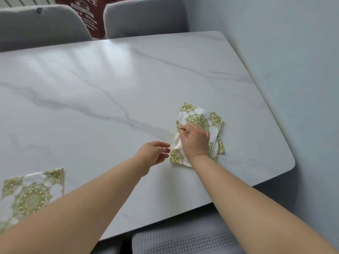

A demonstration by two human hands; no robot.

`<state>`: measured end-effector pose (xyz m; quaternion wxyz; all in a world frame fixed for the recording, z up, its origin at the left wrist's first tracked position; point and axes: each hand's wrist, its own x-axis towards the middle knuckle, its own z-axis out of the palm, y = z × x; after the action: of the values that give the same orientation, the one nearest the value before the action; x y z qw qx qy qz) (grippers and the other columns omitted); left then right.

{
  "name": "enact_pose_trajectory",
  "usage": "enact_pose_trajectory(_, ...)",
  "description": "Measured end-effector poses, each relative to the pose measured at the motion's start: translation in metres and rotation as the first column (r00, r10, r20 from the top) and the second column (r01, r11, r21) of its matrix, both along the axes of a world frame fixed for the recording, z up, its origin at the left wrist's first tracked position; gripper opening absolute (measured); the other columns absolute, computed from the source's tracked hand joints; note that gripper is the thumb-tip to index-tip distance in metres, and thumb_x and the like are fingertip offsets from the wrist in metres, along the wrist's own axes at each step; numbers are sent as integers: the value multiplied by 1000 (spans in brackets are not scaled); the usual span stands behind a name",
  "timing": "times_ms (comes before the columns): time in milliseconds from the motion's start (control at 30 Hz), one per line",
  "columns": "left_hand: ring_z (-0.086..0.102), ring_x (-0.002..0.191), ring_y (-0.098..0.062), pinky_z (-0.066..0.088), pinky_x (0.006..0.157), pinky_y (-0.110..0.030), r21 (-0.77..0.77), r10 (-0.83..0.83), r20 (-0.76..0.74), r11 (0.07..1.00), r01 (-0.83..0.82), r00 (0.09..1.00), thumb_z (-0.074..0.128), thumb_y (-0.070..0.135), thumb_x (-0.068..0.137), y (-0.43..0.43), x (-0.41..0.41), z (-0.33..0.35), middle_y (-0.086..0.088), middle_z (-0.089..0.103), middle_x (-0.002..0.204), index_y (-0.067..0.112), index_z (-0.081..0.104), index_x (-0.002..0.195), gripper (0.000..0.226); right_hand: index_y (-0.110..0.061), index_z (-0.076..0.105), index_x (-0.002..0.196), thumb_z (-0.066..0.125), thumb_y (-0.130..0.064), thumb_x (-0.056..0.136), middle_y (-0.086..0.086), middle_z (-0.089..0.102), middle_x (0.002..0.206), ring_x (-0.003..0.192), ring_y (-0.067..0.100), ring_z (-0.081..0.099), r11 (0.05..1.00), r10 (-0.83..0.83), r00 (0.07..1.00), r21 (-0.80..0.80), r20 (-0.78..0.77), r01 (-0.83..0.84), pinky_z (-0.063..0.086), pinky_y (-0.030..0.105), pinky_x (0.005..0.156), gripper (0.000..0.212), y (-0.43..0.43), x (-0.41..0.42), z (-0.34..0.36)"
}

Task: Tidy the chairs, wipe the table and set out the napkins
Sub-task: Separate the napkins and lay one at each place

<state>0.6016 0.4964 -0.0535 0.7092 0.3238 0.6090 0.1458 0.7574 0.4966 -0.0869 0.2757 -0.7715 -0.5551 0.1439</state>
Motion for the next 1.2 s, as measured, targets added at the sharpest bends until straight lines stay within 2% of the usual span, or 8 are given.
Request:
enact_pose_trajectory(133,66,85,-24,52,87,-34,-145,189,152,975,-167,970,51,29,97,8,10,14,-15,66,107,5,60,115,31,-11,71,88,62,-17,89,-6,62,80,83,20,60,993,-73,952,68,-298,98,49,44,85,12,-4,4,27)
enact_pose_trajectory(267,68,83,-33,53,85,-46,-318,277,353,934,-163,894,46,67,85,22,2,27,-14,67,98,9,59,114,66,-8,73,86,65,-12,85,3,70,85,83,15,61,968,244,897,139,-369,-207,50,31,79,9,-24,-17,56)
enact_pose_trajectory(400,69,64,-27,59,56,-36,-286,293,288,935,-210,912,49,20,93,20,-17,49,-14,67,81,-1,53,118,33,-10,75,85,69,-21,82,1,73,86,84,9,63,906,422,788,173,-449,-387,49,23,80,13,-40,-38,69)
enact_pose_trajectory(567,65,81,-28,60,58,-37,-168,367,275,929,-331,889,33,-11,87,6,-61,64,-9,66,97,17,56,119,48,-17,62,111,63,-31,91,-4,60,112,107,12,54,997,-33,823,-70,-567,-9,43,28,93,25,-33,-54,71)
enact_pose_trajectory(733,70,77,-26,59,61,-36,-175,439,357,898,-403,825,33,-9,84,-9,-126,82,-9,70,98,18,61,113,48,-5,51,118,63,-52,85,15,63,113,98,31,63,778,-545,215,-585,-810,-229,52,45,86,58,-21,-97,76)
enact_pose_trajectory(833,70,70,-24,59,63,-36,-131,475,329,879,-458,816,36,-6,86,-18,-184,88,-8,70,91,19,60,115,46,-5,60,107,71,-29,80,10,71,85,73,25,67,734,-571,95,-559,-815,-386,55,37,70,38,-22,-145,82)
enact_pose_trajectory(1000,57,62,-20,50,46,-27,0,428,148,902,-433,892,42,-5,89,-30,-283,88,-9,58,85,19,52,130,49,-1,63,109,65,8,79,16,71,96,75,29,69,827,-325,349,-444,-879,-346,58,35,62,31,-8,-238,87)
enact_pose_trajectory(1200,55,65,-16,50,49,-25,188,320,-103,936,-297,942,62,2,87,-14,-371,73,-11,60,94,20,53,129,46,-8,65,96,75,4,74,12,70,93,77,26,68,876,-182,591,-403,-786,-266,57,37,70,27,23,-333,91)
